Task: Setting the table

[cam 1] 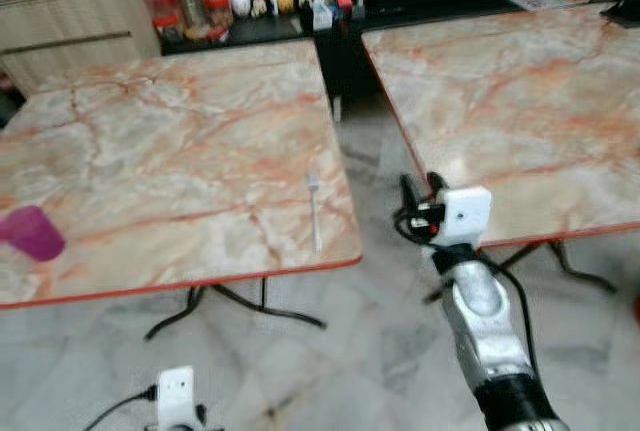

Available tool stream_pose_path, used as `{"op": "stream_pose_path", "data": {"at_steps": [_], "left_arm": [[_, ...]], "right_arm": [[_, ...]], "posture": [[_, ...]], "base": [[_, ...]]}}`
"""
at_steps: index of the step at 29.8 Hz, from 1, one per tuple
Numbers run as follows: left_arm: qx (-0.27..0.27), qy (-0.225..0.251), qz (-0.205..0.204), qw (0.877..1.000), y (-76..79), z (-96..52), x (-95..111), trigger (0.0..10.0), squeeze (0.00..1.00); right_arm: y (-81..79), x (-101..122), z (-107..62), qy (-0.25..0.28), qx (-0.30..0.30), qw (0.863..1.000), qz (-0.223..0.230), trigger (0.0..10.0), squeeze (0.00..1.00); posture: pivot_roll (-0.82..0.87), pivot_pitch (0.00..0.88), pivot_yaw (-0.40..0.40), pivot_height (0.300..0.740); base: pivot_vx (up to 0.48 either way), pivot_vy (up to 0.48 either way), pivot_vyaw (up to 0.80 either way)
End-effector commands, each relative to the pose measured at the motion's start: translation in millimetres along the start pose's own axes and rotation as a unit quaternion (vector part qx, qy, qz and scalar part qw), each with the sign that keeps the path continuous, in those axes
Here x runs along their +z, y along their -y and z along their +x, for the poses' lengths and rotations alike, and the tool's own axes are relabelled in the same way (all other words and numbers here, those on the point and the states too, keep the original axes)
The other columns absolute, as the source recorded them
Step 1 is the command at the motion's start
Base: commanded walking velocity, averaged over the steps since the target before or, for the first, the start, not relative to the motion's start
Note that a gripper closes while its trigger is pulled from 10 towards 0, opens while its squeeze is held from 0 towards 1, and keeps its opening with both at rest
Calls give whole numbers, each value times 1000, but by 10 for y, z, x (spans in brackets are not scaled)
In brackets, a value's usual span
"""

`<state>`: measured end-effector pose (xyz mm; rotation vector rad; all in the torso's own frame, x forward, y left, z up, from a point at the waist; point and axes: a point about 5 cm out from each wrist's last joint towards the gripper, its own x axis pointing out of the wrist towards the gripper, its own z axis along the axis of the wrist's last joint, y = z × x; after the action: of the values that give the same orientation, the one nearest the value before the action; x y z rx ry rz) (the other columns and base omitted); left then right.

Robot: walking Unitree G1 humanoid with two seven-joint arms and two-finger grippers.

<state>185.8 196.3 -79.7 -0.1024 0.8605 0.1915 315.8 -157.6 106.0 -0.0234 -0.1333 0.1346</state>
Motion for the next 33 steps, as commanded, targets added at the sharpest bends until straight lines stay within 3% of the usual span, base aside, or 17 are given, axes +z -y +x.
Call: {"op": "stream_pose_path", "data": {"at_steps": [1, 8, 12, 15, 17, 25, 28, 29, 32, 33], "left_arm": [[9, -2, 1, 1000, -57, -2, -1, 10000, 0], [7, -2, 5, 1000, -46, -2, -1, 10000, 0], [5, -2, 7, 1000, -44, -3, -4, 10000, 0], [4, -1, 7, 1000, -41, -3, -1, 10000, 0], [3, 1, 7, 1000, -44, -4, -2, 10000, 0], [1, -7, 16, 1000, -62, -10, -30, 10000, 0], [3, -11, 18, 1000, -71, -13, -46, 10000, 0], [3, -14, 21, 1000, -71, -14, -55, 10000, 0], [3, -16, 21, 1000, -76, -15, -58, 10000, 0], [4, -15, 20, 1000, -80, -14, -53, 10000, 0]], "right_arm": [[-50, 55, 45, 15, 9, 1000, 1, 10000, 0], [50, -345, -150, -59, -9, 998, -5, 10000, 0], [167, -791, -489, -160, -34, 986, -14, 10000, 0], [219, -974, -676, -207, -47, 977, -15, 10000, 0], [292, -1194, -954, -272, -72, 959, -4, 10000, 0], [329, -1439, -1296, -360, -100, 927, 17, 10000, 0], [312, -1569, -1514, -415, -113, 902, 44, 10000, 0], [294, -1635, -1645, -450, -117, 884, 46, 10000, 0], [267, -1699, -1778, -488, -124, 863, 46, 10000, 0], [254, -1697, -1759, -485, -127, 864, 53, 10000, 0]], "posture": [[-29, 36, 64, 740], [-27, 22, 58, 740], [-26, 12, 55, 740], [-24, 8, 54, 740], [-22, 4, 55, 740], [-21, 0, 64, 740], [-26, 0, 71, 740], [-25, 0, 75, 740], [-1, 0, 72, 740], [1, 0, 71, 740]], "base": [[0, 0, 0], [0, 0, 0], [0, 0, 0], [0, 0, 0], [0, 0, 0], [0, 0, 0], [0, 0, 0], [0, 0, 0], [0, 0, 0], [0, 240, 0]]}}
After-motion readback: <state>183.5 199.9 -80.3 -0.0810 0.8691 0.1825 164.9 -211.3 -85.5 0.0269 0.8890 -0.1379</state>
